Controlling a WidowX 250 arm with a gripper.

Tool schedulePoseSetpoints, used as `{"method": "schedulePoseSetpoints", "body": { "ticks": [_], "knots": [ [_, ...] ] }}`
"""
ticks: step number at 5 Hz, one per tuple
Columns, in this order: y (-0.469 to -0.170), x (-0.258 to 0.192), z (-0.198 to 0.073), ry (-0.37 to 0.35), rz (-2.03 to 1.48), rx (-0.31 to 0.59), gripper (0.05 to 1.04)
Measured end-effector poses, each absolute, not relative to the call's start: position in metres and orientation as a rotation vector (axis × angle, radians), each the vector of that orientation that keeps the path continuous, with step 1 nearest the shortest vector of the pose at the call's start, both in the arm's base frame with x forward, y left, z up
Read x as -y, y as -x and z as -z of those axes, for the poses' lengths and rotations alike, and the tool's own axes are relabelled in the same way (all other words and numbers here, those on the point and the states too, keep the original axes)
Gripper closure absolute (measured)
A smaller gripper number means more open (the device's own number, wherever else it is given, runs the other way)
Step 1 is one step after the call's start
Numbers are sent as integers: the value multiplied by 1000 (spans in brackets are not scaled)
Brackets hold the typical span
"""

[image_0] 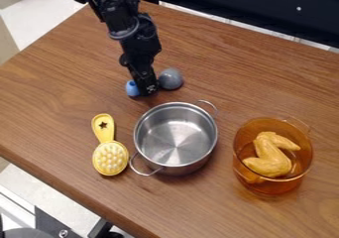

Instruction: Moved the blue object to the left lower side of the table

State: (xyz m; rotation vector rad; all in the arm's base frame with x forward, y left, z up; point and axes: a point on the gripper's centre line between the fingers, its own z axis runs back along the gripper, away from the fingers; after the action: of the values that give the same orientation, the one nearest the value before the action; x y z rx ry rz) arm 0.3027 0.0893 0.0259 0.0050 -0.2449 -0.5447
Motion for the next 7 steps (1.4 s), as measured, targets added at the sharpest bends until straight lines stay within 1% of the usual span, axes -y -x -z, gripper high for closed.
{"method": "schedulePoseSetpoints", "body": {
  "ticks": [1, 2, 4, 5, 6, 7],
  "knots": [
    [-293, -96, -34, -4, 427, 262, 778],
    [-281, -107, -34, 3, 328, 232, 778],
    [-261, -127, -26, -11, 220, 192, 778],
    [-250, -139, -26, -26, 212, 226, 778],
    [-242, -151, -27, -10, 211, 240, 778],
    [-237, -161, -26, -17, 190, 265, 778]
  ]
}}
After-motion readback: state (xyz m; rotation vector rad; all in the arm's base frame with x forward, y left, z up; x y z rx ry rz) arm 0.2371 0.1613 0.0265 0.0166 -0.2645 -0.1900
